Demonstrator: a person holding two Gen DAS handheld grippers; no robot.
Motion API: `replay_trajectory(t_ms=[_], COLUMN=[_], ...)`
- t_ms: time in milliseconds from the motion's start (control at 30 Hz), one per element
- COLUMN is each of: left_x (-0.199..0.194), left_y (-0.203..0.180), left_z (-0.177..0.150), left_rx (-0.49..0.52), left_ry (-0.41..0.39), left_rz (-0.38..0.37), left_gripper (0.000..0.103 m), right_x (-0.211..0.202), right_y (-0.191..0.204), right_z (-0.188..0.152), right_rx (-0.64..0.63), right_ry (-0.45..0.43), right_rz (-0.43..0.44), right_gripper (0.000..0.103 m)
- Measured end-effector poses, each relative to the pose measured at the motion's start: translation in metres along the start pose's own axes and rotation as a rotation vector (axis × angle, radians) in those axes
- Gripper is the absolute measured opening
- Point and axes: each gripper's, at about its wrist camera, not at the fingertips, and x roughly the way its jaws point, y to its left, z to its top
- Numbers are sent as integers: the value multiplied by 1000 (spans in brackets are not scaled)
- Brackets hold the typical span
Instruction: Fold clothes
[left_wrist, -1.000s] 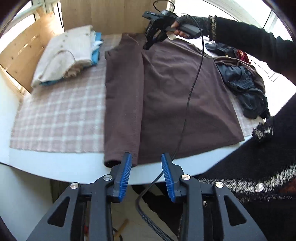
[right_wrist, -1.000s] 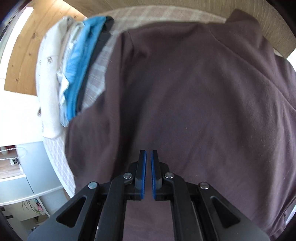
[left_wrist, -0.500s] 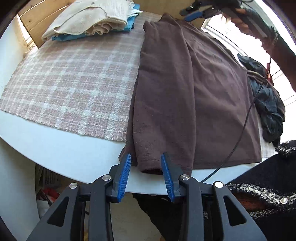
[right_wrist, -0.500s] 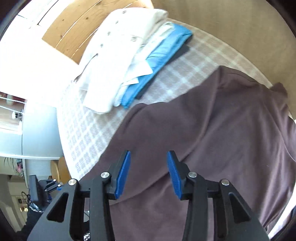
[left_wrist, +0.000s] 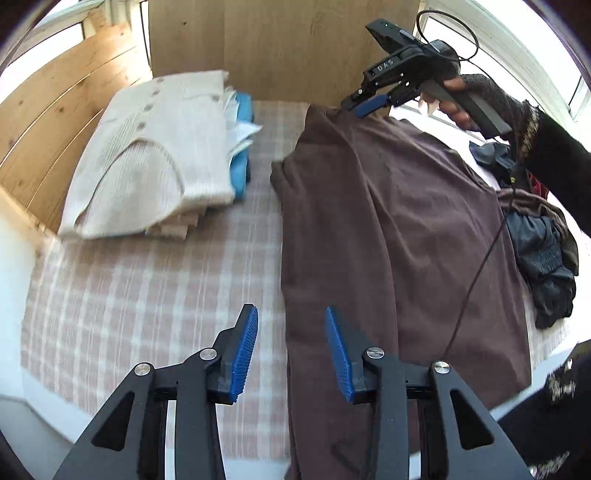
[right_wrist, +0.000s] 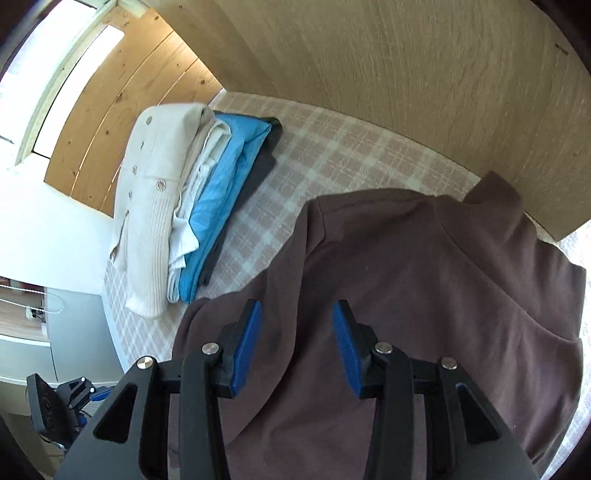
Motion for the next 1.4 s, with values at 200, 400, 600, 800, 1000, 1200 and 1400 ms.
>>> replay_trajectory(t_ms=[200,400,600,800,1000,1200,1400], left_x=[93,134,133,121,89,141,130], left_y=[27,37,39,34,15,9,17], left_z=[79,89,87,80,84,85,78], left_rx=[-54,-47,-4,28,64,111,76], left_ry=[64,118,74,52,-70,43,29], left_rz=[-36,-67,5,81,108,131,155], left_gripper=[37,28,7,12,12,16,15], right_x=[36,80,99,89,79,88,38], right_y=[4,2,-8,-23,-31,-38,-34], right_z=[34,54,69,56,50,55,52], right_rx=[29,40,89,83,72,75,49], right_ry=[77,195,83,35,42,93,140], right_rz=[61,36,97,185,201,162,171], right_gripper=[40,40,9,5,6,6,15])
